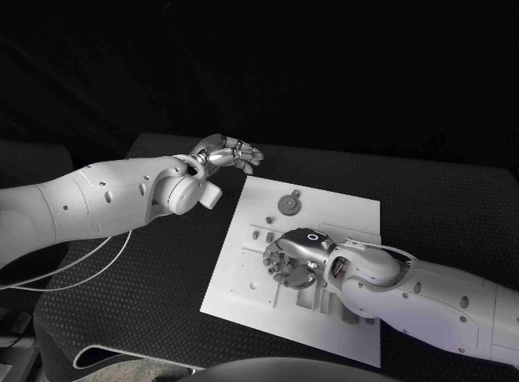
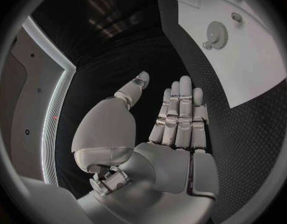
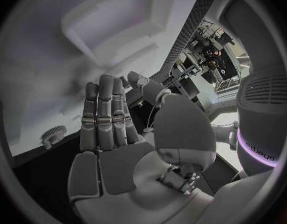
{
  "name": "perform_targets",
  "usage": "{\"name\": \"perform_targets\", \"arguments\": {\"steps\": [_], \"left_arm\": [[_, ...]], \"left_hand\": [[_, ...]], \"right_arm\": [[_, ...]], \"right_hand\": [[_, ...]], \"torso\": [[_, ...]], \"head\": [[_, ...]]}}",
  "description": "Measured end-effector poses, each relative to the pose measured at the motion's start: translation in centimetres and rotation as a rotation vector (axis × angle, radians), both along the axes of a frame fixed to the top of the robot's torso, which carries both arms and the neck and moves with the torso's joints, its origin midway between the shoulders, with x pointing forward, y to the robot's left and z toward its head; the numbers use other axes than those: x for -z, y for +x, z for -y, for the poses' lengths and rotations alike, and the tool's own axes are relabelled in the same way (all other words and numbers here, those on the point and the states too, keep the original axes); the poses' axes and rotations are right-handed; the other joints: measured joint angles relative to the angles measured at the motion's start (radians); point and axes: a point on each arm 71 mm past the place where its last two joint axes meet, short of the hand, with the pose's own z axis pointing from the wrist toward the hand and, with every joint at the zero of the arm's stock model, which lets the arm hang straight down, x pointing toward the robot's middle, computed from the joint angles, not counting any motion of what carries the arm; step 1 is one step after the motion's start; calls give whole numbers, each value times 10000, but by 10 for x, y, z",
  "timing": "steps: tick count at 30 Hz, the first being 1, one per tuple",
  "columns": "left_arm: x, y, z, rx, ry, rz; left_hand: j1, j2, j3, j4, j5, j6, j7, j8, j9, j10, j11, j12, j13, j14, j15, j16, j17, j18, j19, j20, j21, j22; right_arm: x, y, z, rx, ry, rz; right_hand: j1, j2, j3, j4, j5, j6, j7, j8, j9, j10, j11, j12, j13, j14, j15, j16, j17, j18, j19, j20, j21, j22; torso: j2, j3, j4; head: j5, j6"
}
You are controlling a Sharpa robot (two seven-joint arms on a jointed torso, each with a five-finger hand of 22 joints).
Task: Assemble the parts on the task board
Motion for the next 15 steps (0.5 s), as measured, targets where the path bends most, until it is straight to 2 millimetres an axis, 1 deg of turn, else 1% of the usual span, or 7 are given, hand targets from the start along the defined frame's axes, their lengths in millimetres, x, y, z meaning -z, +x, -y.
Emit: {"name": "perform_targets", "arguments": {"steps": [1, 3, 4, 5, 8, 13, 15], "left_arm": [[0, 0, 0, -5, 2, -1], [0, 0, 0, -6, 2, -2], [0, 0, 0, -6, 2, -3], [0, 0, 0, -6, 2, -3], [0, 0, -1, -9, 3, -5], [0, 1, -2, -39, 18, -2], [0, 1, -2, -49, 23, -1]], "left_hand": [[0, 0, 0, 0, 0, 0, 0, 0, 0, 0, 0, 0, 0, 0, 0, 0, 0, 0, 0, 0, 0, 0], [0, 0, 0, 0, 0, 0, 0, 0, 0, 0, 0, 0, 0, 0, 0, 0, 0, 1, 0, 0, 0, 0], [0, 0, 0, 0, 0, 0, 0, 0, 0, 0, 0, 0, 0, 0, 0, -37, 0, 0, 0, 0, 0, 0], [0, 0, 0, 0, 0, 0, 0, 0, 0, 0, 0, 0, -9, 0, 0, -38, 0, 0, 0, 0, 0, 0], [0, 0, 0, 0, 0, 0, 0, 0, 0, 0, 0, 0, -10, 0, 0, -38, 11, 1, 0, 0, 0, -1], [0, 0, 0, 0, 0, 0, 0, 0, -9, 0, 0, 0, -10, 0, 0, -38, 11, 0, 0, 0, 0, -1], [0, 0, 0, 0, 0, 0, 0, 5, -9, 0, 0, 0, -10, 0, 0, -37, 11, 0, 0, 0, 0, -1]], "right_arm": [[0, 0, 1, 7, 12, 5], [-1, 0, 2, 30, 24, 26], [-2, 1, 3, 52, 32, 43], [-3, 1, 4, 67, 44, 63], [-6, 4, 10, 208, 40, 172], [-18, 10, 21, 453, 145, 322], [-26, 12, 24, 561, 330, 341]], "right_hand": [[0, 0, 0, 0, 0, -10, 8, 0, 0, -133, 101, -34, -29, 0, 0, 0, 2, 0, 0, 0, 0, 0], [46, -46, 0, 0, 0, -46, 13, 0, -1, -164, 104, -62, -464, 0, 1, 0, 3, 1, 0, 0, 0, 0], [53, -53, 0, 0, 0, -57, 21, 0, -1, -288, 216, -61, -515, -25, 25, 0, 2, 0, 0, 0, 0, 0], [53, -53, -15, 15, 0, -71, 36, 0, -1, -538, 431, -51, -544, -28, 29, 0, 3, -3, 0, 0, 25, 0], [86, -87, -27, 27, 0, -120, 52, 0, -1, -784, 712, -21, -613, -57, 65, 0, 5, -70, 0, 1, 38, 3], [91, -91, -27, 27, -1, -81, 14, 0, -20, -782, 752, -21, -590, 57, 55, 95, 77, 24, 2, 0, 195, 2], [91, -91, -95, 14, -1, -64, 29, 0, -36, -780, 751, 25, -615, 181, 34, 280, 164, 48, 72, -65, 339, 1]], "torso": [[0, 0, 0], [0, 1, -1], [0, 1, 0], [1, 1, 0], [2, 3, -1], [3, 10, -4], [3, 10, -3]], "head": [[-2, 0], [-9, 0], [-13, 1], [-18, 8], [-42, 32], [-85, 81], [-116, 108]]}}
